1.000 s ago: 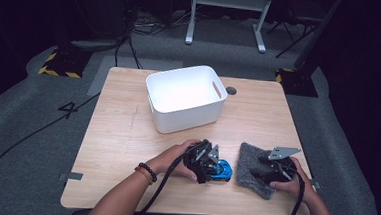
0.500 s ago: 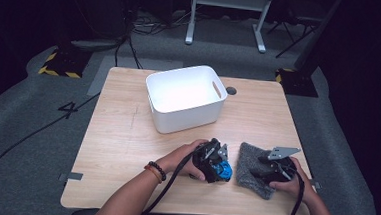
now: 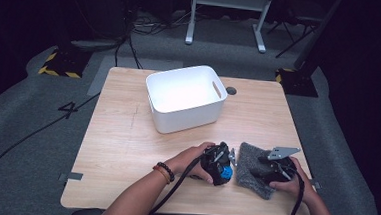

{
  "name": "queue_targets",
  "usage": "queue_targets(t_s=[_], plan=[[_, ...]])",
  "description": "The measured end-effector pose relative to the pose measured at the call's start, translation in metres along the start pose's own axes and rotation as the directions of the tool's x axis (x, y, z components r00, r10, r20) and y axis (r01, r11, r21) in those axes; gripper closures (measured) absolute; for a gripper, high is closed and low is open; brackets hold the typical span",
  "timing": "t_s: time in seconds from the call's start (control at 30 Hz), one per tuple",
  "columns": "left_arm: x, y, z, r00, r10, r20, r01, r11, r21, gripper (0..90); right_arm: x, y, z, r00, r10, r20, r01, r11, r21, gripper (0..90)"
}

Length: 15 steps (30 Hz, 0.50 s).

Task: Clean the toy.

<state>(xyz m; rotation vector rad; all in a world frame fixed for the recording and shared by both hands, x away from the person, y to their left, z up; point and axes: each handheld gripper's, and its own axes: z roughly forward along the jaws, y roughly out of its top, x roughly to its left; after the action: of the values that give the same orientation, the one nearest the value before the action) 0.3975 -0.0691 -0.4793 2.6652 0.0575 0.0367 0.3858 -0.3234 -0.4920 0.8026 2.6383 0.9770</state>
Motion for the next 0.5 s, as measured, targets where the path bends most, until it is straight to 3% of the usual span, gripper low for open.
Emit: queue_targets(t_s=[0.3,0.5], plan=[[-0.0006,0.0053,0.001,0.9997,0.007,-0.022,-0.007,0.9994,0.034,23.9,-0.0001,0.0005,0.0002,1.0,-0.001,-0.001,0.001,1.0,0.002,33.0],[-0.0015,0.0048,-0.0006,0.9993,0.023,-0.029,-0.023,0.9993,0.028,24.4,-0.0002,0.0002,0.0003,1.0,0.001,-0.002,-0.001,1.0,-0.001,33.0]])
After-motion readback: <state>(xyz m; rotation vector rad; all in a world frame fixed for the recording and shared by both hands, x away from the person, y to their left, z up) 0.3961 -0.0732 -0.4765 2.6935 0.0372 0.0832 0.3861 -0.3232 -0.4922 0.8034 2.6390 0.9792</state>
